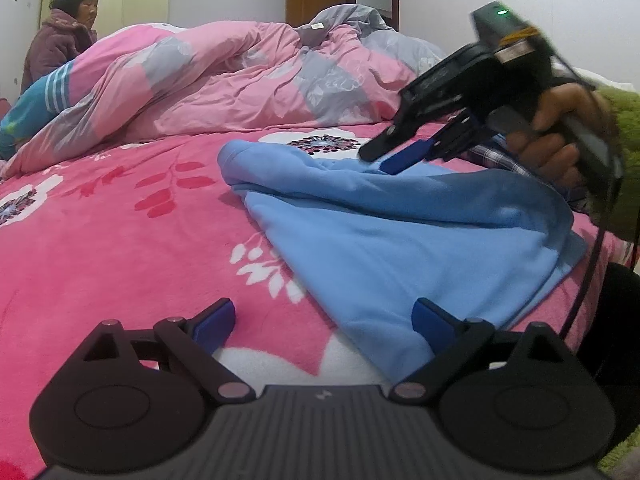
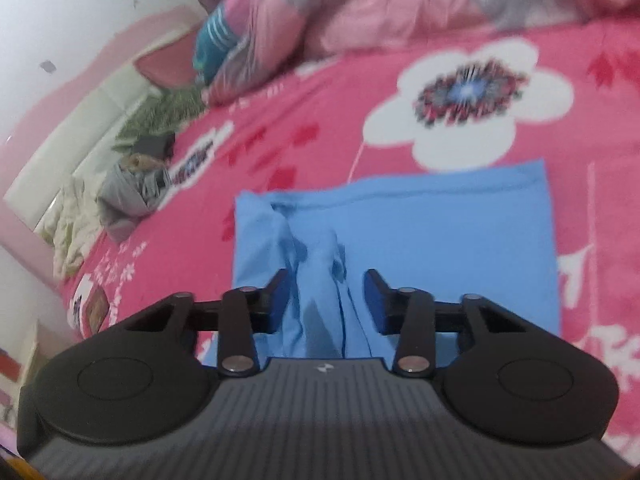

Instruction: Fold clothes

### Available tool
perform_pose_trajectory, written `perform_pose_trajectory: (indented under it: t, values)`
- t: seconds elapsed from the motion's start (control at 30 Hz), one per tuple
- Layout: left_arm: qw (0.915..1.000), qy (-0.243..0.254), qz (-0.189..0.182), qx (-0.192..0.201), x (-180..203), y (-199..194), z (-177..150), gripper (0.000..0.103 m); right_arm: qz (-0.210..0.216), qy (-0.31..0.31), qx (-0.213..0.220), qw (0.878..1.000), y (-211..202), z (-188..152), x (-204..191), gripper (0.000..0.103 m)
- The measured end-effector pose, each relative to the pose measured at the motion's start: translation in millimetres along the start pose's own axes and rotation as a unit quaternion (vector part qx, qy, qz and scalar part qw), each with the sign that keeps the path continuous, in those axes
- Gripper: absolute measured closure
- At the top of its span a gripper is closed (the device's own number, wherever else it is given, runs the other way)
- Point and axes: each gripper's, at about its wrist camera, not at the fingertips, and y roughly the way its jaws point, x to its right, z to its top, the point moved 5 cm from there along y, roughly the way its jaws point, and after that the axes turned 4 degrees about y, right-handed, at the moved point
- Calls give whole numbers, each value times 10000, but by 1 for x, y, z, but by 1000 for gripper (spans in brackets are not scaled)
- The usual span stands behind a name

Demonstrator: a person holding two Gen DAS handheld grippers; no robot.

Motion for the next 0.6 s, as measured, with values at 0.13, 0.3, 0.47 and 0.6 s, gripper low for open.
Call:
perform_pose_trajectory:
  t: [0.13, 0.3, 0.47, 0.6]
  values:
    - [10000, -9, -21, 27, 0, 0, -1, 6, -140, -306, -373, 9987, 25, 0, -5, 78]
    - [10000, -8, -20, 18, 0, 0, 0, 5, -282, -814, -550, 9948, 35, -6, -19, 95]
    - [10000, -4, -14, 4, 0, 1, 1, 5, -594, -1501, 46, 9869, 12, -4, -43, 97]
    - [10000, -1, -8, -8, 1, 1, 2, 5, -1334, -1879, 787, 9699, -17, 15, -42, 98]
